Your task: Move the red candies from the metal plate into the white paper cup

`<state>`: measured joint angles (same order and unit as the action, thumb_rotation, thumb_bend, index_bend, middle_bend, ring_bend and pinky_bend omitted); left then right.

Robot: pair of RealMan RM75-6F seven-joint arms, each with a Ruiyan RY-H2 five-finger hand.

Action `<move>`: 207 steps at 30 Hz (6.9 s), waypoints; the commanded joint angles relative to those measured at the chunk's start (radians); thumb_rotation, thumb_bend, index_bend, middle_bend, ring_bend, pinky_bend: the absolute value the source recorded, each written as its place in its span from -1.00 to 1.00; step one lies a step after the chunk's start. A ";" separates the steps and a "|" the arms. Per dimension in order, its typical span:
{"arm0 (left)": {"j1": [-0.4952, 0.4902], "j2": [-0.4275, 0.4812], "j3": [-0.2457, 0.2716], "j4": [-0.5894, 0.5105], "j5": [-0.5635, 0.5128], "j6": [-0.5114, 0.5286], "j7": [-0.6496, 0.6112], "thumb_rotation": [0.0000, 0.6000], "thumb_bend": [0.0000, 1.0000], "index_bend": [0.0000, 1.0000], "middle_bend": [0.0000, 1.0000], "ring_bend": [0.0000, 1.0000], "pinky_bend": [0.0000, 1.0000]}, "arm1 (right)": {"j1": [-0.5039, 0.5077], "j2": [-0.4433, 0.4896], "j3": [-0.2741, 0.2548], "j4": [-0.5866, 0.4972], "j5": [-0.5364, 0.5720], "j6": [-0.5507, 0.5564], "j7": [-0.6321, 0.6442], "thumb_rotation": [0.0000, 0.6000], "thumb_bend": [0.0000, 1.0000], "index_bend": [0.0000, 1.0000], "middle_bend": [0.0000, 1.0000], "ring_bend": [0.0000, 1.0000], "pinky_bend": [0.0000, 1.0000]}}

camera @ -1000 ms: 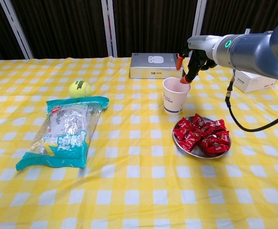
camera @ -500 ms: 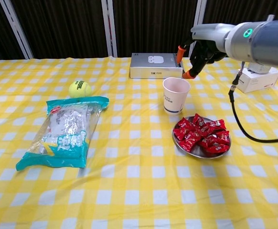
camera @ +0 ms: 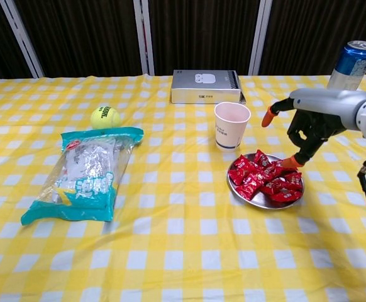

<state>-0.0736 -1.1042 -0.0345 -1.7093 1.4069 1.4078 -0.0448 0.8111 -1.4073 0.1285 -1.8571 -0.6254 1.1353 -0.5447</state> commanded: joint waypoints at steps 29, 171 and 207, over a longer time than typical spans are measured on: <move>-0.006 0.009 -0.005 -0.019 -0.026 -0.019 0.000 1.00 -0.99 -1.00 -1.00 -1.00 -1.00 | 0.039 -0.172 0.012 0.198 0.060 -0.100 -0.025 1.00 -0.46 -0.61 0.56 0.65 1.00; -0.004 0.019 -0.004 -0.020 -0.022 -0.017 -0.034 1.00 -0.99 -1.00 -1.00 -1.00 -1.00 | 0.000 -0.099 -0.031 -0.008 0.131 0.088 -0.120 1.00 -0.27 -0.51 0.53 0.59 1.00; -0.008 0.022 -0.006 -0.029 -0.030 -0.025 -0.029 1.00 -0.99 -1.00 -1.00 -1.00 -1.00 | 0.003 -0.167 0.000 0.123 0.233 0.013 -0.171 1.00 -0.35 -0.39 0.50 0.57 1.00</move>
<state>-0.0815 -1.0824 -0.0409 -1.7385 1.3760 1.3829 -0.0736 0.8126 -1.5721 0.1281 -1.7362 -0.3939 1.1499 -0.7145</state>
